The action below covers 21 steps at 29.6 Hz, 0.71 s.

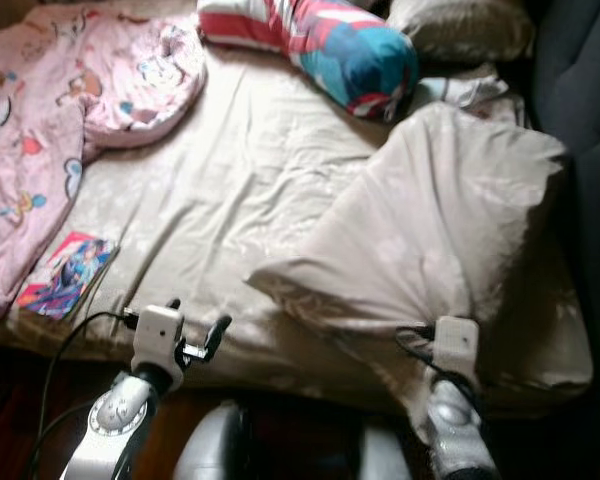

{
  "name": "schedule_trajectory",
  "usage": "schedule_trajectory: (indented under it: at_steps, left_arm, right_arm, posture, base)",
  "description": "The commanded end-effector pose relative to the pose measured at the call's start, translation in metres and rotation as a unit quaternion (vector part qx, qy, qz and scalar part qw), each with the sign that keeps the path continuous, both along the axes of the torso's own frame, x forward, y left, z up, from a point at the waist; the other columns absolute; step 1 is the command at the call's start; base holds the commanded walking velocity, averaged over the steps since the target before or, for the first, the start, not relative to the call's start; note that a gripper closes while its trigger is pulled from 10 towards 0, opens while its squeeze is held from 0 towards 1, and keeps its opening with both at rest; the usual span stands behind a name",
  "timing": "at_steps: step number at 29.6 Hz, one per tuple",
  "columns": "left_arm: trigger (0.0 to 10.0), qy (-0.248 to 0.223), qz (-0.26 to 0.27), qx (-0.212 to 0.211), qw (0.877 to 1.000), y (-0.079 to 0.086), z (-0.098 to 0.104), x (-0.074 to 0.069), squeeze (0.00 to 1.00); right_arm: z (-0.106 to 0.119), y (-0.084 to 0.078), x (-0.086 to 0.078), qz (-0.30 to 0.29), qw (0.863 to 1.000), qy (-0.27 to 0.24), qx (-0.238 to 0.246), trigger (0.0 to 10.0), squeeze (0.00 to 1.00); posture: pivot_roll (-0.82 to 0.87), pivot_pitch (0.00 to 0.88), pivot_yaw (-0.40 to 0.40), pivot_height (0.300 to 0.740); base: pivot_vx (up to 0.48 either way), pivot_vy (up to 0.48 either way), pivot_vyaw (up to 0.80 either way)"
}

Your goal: Clean up the room

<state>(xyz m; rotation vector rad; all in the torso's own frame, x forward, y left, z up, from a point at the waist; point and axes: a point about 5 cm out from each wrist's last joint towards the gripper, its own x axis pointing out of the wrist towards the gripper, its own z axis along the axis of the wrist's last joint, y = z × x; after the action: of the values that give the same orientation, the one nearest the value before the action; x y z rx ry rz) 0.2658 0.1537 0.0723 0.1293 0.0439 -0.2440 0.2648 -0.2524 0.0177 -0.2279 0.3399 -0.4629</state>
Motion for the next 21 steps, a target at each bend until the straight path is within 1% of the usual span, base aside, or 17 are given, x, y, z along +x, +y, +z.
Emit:
schedule_trajectory:
  at_steps: [1, 2, 3, 5, 7, 10, 12, 14, 15, 17, 18, 19, 20, 21]
  left_arm:
    - [10.0, 0.014, 0.000, 0.009, 1.000, 0.003, -0.005, -0.002, 0.00]
    - [10.0, 0.014, 0.000, 0.009, 1.000, 0.003, -0.004, -0.001, 0.00]
    - [10.0, 0.013, -0.001, 0.009, 1.000, 0.003, -0.004, -0.001, 0.00]
    - [10.0, 0.013, -0.001, 0.009, 1.000, 0.003, -0.004, -0.001, 0.00]
    - [10.0, 0.013, -0.002, 0.010, 1.000, 0.003, -0.004, 0.000, 0.00]
    - [10.0, 0.013, -0.002, 0.011, 1.000, 0.004, -0.004, 0.000, 0.00]
    - [10.0, 0.013, -0.002, 0.011, 1.000, 0.004, -0.004, 0.000, 0.00]
    - [10.0, 0.014, -0.002, 0.011, 1.000, 0.004, -0.004, 0.001, 0.00]
    - [10.0, 0.014, -0.002, 0.010, 1.000, 0.004, -0.004, 0.001, 0.00]
    - [10.0, 0.014, -0.002, 0.010, 1.000, 0.004, -0.004, 0.001, 0.00]
    - [10.0, 0.014, -0.002, 0.010, 1.000, 0.004, -0.004, 0.001, 0.00]
    - [10.0, 0.014, -0.002, 0.010, 1.000, 0.004, -0.004, 0.001, 0.00]
    - [10.0, 0.014, -0.002, 0.010, 1.000, 0.004, -0.004, 0.001, 0.00]
    - [10.0, 0.015, -0.002, 0.010, 1.000, 0.004, -0.004, 0.001, 0.00]
  right_arm:
    - [0.007, -0.036, -0.016, -0.076, 0.996, -0.005, -0.041, 0.0, 0.00]
    - [0.008, -0.038, -0.019, -0.080, 0.996, -0.005, -0.046, 0.0, 0.00]
    - [0.010, -0.043, -0.023, -0.082, 0.994, -0.005, -0.069, 0.0, 0.00]
    - [0.014, -0.047, -0.025, -0.070, 0.992, -0.002, -0.106, 0.0, 0.00]
    - [0.023, -0.054, -0.027, -0.064, 0.986, -0.007, -0.157, 0.0, 0.00]
    - [0.030, -0.068, -0.038, -0.080, 0.976, 0.002, -0.203, 0.0, 0.00]
    - [0.031, -0.073, -0.043, -0.082, 0.972, 0.011, -0.219, 0.0, 0.00]
    - [0.031, -0.081, -0.050, -0.094, 0.969, 0.021, -0.227, 0.0, 0.00]
    - [0.031, -0.091, -0.058, -0.107, 0.965, 0.032, -0.237, 0.0, 0.00]
    - [0.032, -0.101, -0.066, -0.120, 0.961, 0.041, -0.247, 0.0, 0.00]
    - [0.032, -0.101, -0.066, -0.120, 0.961, 0.041, -0.247, 0.0, 0.00]
    - [0.035, -0.110, -0.071, -0.132, 0.956, 0.049, -0.258, 0.0, 0.00]
    - [0.035, -0.110, -0.071, -0.132, 0.956, 0.049, -0.258, 0.0, 0.00]
    - [0.039, -0.116, -0.076, -0.140, 0.950, 0.056, -0.273, 0.0, 0.00]
  posture:
    - [-0.09, 0.220, 0.087, 0.642]
    - [-0.09, 0.220, 0.087, 0.642]
    - [-0.10, 0.219, 0.088, 0.642]
    - [-0.10, 0.218, 0.090, 0.642]
    - [-0.10, 0.218, 0.093, 0.642]
    - [-0.10, 0.217, 0.095, 0.642]
    - [-0.11, 0.217, 0.096, 0.642]
    - [-0.11, 0.217, 0.097, 0.642]
    - [-0.11, 0.217, 0.097, 0.642]
    - [-0.11, 0.217, 0.099, 0.642]
    - [-0.11, 0.217, 0.099, 0.642]
    - [-0.11, 0.218, 0.101, 0.642]
    - [-0.11, 0.218, 0.101, 0.642]
    - [-0.11, 0.218, 0.102, 0.642]
  base:
    - [0.000, 0.000, 0.00]
    - [0.000, 0.000, 0.00]
    - [0.000, 0.000, 0.00]
    - [0.000, 0.000, 0.00]
    - [0.000, 0.000, 0.00]
    - [0.000, 0.000, 0.00]
    - [0.000, 0.000, 0.00]
    - [0.000, 0.000, 0.00]
    - [0.000, 0.000, 0.00]
    - [0.000, 0.000, 0.00]
    - [0.000, 0.000, 0.00]
    - [0.000, 0.000, 0.00]
    - [0.000, 0.000, 0.00]
    - [0.000, 0.000, 0.00]
